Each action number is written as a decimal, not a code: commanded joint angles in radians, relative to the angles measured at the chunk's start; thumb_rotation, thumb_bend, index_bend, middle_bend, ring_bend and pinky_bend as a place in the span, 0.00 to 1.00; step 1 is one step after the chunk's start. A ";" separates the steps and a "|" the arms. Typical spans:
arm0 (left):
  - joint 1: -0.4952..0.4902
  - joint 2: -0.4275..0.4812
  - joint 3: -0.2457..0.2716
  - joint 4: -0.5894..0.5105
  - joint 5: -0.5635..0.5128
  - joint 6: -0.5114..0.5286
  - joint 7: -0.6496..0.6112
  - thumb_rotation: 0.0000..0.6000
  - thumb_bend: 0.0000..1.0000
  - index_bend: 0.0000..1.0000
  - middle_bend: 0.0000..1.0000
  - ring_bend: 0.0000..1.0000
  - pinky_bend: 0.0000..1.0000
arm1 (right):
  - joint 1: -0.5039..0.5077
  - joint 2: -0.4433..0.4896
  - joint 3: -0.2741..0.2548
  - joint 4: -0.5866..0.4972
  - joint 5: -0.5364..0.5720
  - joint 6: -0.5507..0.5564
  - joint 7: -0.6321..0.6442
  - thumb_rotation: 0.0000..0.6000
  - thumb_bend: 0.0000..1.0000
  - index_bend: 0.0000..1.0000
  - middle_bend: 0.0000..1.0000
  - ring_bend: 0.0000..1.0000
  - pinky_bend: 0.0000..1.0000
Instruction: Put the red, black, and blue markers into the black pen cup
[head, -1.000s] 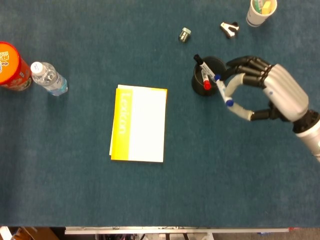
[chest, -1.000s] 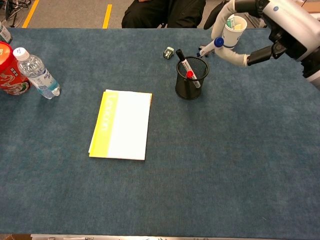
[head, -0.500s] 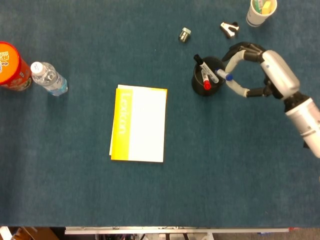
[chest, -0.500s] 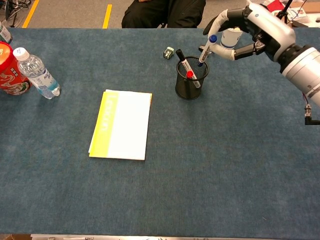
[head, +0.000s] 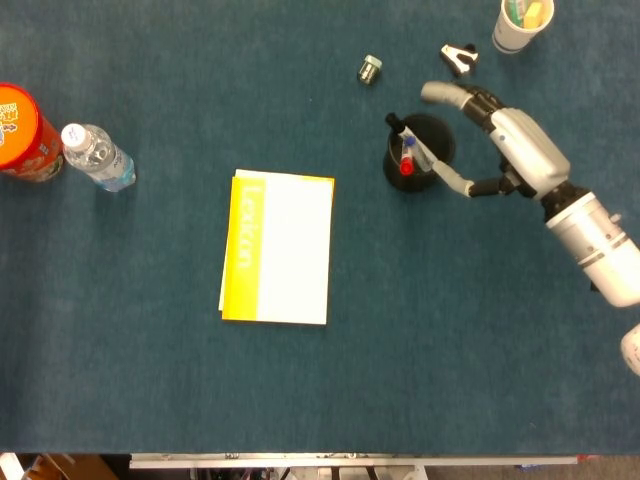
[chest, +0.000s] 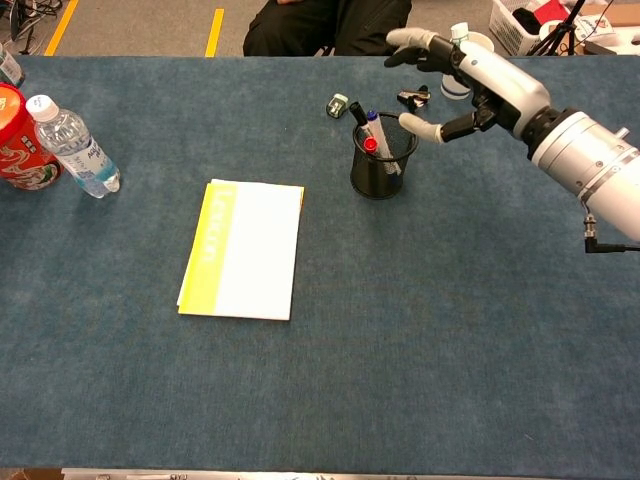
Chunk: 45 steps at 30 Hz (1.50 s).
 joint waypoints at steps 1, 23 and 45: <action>-0.001 -0.002 0.000 0.002 0.000 -0.002 -0.001 1.00 0.48 0.17 0.20 0.20 0.20 | -0.011 0.004 0.011 -0.007 -0.002 0.021 -0.015 1.00 0.34 0.04 0.14 0.06 0.06; -0.040 -0.071 -0.037 0.092 0.013 0.000 0.027 1.00 0.48 0.17 0.20 0.20 0.20 | -0.318 0.223 -0.078 -0.197 0.012 0.344 -0.642 1.00 0.39 0.31 0.26 0.13 0.06; -0.048 -0.076 -0.024 0.093 0.044 0.009 0.007 1.00 0.48 0.17 0.20 0.20 0.20 | -0.599 0.271 -0.100 -0.187 0.048 0.552 -0.630 1.00 0.39 0.33 0.27 0.13 0.06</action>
